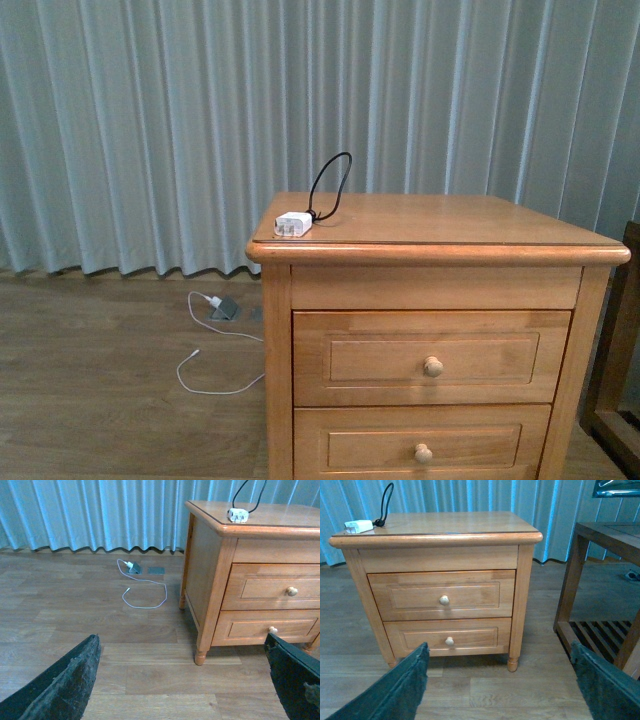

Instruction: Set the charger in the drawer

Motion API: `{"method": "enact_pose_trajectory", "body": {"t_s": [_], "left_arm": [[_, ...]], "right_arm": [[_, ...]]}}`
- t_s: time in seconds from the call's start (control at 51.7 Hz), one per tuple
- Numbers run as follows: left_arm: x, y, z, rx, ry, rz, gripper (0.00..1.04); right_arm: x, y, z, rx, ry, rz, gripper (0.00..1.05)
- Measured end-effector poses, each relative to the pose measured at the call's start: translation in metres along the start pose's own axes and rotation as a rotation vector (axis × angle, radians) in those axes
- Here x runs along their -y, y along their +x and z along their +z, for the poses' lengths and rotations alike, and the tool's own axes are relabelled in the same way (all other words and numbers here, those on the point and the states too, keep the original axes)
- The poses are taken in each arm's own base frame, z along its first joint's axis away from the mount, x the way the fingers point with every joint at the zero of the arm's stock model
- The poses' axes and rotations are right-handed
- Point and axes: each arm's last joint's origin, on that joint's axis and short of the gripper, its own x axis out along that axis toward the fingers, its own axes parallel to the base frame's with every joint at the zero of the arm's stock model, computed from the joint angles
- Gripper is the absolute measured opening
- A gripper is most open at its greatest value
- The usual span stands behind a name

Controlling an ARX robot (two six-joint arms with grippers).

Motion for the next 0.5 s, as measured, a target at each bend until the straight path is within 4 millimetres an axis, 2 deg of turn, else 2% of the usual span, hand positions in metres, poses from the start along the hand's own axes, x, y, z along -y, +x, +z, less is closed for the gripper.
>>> {"method": "enact_pose_trajectory", "body": {"t_s": [0.058, 0.077, 0.135, 0.503], "left_arm": [[0.0000, 0.0000, 0.0000, 0.000, 0.000, 0.000, 0.99], [0.0000, 0.0000, 0.0000, 0.000, 0.000, 0.000, 0.99], [0.0000, 0.0000, 0.0000, 0.000, 0.000, 0.000, 0.99], [0.0000, 0.0000, 0.0000, 0.000, 0.000, 0.000, 0.99]], "right_arm": [[0.0000, 0.0000, 0.0000, 0.000, 0.001, 0.000, 0.98], [0.0000, 0.0000, 0.0000, 0.000, 0.001, 0.000, 0.99], [0.0000, 0.0000, 0.0000, 0.000, 0.001, 0.000, 0.96], [0.0000, 0.0000, 0.0000, 0.000, 0.000, -0.001, 0.97]]}}
